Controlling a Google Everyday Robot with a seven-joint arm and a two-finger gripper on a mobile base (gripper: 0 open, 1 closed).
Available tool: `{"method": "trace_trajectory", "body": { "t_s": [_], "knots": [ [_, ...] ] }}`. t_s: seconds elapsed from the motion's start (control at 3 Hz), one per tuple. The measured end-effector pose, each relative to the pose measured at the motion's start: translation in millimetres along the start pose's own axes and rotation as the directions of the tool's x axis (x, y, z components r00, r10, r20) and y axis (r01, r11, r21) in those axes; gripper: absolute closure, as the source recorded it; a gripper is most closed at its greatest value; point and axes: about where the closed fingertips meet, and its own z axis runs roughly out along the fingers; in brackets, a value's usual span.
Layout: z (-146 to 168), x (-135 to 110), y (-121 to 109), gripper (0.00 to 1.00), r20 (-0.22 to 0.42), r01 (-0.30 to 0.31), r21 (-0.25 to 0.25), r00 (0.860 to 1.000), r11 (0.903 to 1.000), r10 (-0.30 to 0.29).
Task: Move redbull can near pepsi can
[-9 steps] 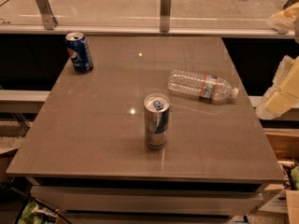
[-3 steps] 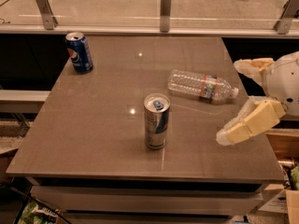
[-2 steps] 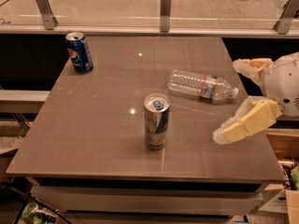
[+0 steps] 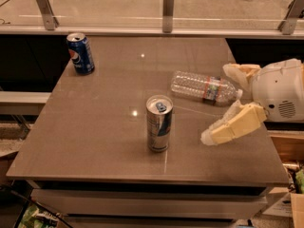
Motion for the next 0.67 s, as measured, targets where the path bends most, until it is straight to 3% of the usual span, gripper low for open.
{"method": "trace_trajectory", "body": {
  "t_s": [0.67],
  "knots": [
    [29, 10, 8, 0.0, 0.064, -0.028, -0.042, 0.997, 0.9987, 0.03]
  ]
}}
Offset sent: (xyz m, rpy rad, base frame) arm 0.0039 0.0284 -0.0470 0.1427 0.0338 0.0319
